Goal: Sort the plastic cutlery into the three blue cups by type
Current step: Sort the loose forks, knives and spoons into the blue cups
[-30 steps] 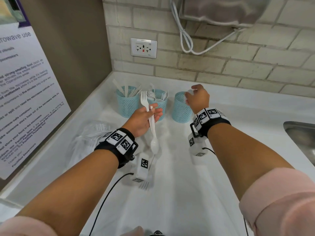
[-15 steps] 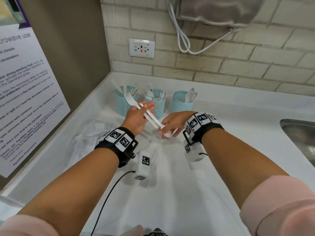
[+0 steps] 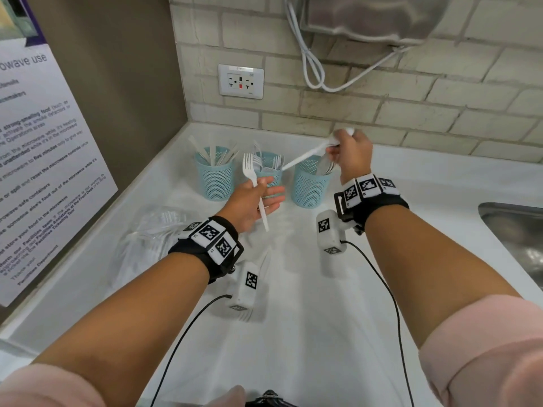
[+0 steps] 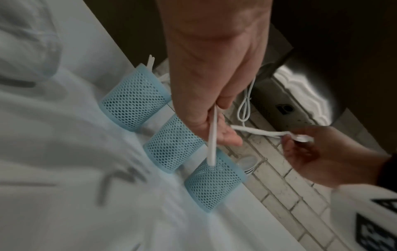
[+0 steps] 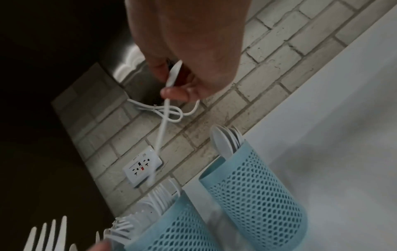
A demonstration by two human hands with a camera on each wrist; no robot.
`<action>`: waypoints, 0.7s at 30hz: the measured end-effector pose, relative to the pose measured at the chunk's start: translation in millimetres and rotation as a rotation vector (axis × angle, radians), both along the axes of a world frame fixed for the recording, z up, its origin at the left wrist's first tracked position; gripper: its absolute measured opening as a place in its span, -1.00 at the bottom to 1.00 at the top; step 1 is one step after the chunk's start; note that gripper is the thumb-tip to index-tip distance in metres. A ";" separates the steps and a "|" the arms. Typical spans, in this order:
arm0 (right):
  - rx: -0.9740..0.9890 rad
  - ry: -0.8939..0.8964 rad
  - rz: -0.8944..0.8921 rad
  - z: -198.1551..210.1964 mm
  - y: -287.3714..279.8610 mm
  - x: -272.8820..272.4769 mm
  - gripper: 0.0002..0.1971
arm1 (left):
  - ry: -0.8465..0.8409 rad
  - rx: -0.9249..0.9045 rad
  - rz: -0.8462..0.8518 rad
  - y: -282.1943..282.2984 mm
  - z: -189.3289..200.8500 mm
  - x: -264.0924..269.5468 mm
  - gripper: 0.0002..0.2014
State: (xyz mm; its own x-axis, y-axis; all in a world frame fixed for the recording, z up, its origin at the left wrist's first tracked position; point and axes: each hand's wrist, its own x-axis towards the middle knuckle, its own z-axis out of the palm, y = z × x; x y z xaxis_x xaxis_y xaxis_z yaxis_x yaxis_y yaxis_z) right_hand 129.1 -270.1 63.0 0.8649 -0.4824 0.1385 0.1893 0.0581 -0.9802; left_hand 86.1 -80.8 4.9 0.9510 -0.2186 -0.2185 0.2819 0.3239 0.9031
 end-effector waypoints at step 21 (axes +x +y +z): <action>-1.325 -0.053 -0.112 -46.7 19.9 5.3 -0.72 | 0.210 0.198 -0.064 35.0 -26.0 -5.6 -0.67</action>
State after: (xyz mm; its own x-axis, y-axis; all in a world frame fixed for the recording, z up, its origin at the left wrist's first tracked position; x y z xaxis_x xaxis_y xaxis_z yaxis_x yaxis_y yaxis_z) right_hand 134.4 -250.2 16.2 0.8087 -0.0262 0.5877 0.1693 -0.9464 -0.2751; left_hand 80.5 -45.8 -21.1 0.8662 -0.2097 -0.4535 0.4834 0.1226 0.8668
